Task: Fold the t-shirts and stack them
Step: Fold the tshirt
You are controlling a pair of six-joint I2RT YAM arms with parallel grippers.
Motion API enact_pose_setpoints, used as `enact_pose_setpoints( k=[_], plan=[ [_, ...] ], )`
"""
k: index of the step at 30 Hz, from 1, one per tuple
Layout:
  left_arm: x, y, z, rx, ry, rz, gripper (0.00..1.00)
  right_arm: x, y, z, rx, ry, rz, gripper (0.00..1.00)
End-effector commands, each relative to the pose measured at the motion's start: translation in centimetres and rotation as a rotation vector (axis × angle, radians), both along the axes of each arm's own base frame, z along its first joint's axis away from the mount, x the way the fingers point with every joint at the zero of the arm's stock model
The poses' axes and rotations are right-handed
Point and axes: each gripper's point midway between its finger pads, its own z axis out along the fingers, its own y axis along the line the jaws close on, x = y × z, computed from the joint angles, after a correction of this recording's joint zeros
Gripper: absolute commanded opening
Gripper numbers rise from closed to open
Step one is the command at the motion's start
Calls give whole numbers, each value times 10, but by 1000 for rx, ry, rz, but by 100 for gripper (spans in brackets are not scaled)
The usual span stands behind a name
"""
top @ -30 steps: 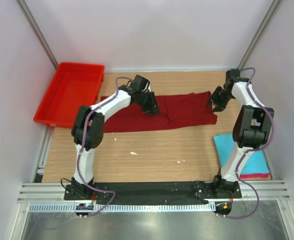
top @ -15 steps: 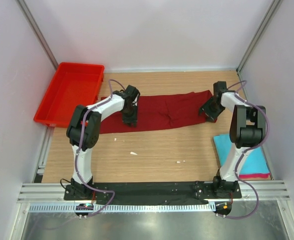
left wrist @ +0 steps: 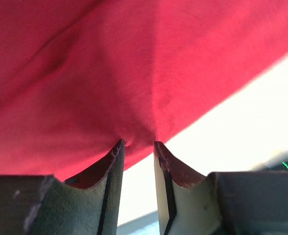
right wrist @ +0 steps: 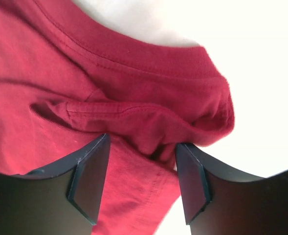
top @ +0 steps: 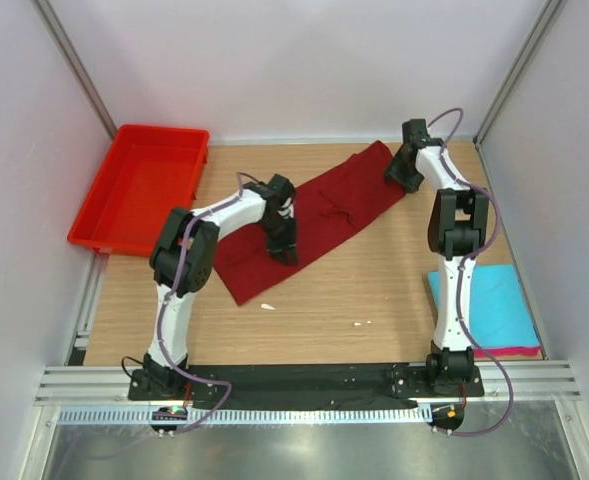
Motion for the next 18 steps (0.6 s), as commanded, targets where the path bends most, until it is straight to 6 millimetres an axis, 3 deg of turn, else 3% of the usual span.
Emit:
enact_pose_setpoints(
  k=[1, 4, 5, 8, 9, 13, 15, 16, 18],
  plan=[
    [-64, -89, -4, -245, 228, -76, 32, 14, -8, -4, -109, 27, 63, 62],
    [-73, -154, 45, -414, 178, -151, 34, 16, -13, 22, -164, 0, 82, 65],
    [-65, -169, 63, -478, 137, -153, 34, 12, -16, 41, -187, -28, 88, 68],
    [-62, -179, 90, -570, 105, -123, 36, -1, -14, 62, -227, -42, 129, 70],
    [-64, -174, 104, -590, 76, -124, 38, -6, -15, 82, -264, -63, 131, 73],
    [-60, -149, 139, -562, -67, -125, 40, -24, 0, 109, -353, -53, 187, 76],
    [-54, -127, 144, -480, -148, -120, 41, -31, 12, 119, -373, -58, 203, 77],
    [-47, -113, 160, -462, -213, -107, 41, -32, 20, 130, -359, -89, 213, 77],
    [-38, -81, 158, -340, -289, -95, 45, -29, 44, 128, -301, -123, 250, 80]
  ],
)
